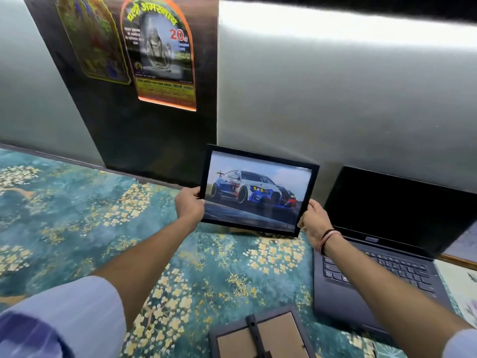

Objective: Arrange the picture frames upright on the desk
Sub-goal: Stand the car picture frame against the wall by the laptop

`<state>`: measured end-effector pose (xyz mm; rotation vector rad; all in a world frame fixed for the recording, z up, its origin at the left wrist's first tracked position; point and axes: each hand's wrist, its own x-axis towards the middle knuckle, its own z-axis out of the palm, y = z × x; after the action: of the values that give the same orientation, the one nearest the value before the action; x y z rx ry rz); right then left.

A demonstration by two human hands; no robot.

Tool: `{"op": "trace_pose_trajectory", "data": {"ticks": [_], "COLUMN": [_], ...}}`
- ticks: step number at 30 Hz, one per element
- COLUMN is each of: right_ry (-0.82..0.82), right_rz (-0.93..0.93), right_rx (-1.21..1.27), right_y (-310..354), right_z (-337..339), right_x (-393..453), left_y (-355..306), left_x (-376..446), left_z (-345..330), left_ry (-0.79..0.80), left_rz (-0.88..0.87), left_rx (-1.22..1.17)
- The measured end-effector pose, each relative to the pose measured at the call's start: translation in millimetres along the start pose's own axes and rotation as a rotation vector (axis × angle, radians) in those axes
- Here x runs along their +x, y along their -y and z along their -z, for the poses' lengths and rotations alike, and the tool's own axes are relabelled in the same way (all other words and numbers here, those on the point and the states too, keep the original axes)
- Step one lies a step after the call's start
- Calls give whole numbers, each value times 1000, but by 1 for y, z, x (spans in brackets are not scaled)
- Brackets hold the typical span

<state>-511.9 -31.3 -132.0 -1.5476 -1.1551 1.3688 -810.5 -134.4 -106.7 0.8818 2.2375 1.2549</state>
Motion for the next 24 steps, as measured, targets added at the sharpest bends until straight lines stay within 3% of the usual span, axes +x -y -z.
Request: {"op": "trace_pose_trajectory", "data": {"ticks": [9,24], "right_ry": [12,6], "right_rz": [-38,-22], "right_rx": [21,-97], "right_y": [-15,16], "right_z": [16,7], "right_x": [13,-27], "left_y": [8,74], "left_x": [20,71], "left_z": [-38,-84], "left_ry": [204,371], "left_rz": [-27,43], "left_rx": [-57,-136]}}
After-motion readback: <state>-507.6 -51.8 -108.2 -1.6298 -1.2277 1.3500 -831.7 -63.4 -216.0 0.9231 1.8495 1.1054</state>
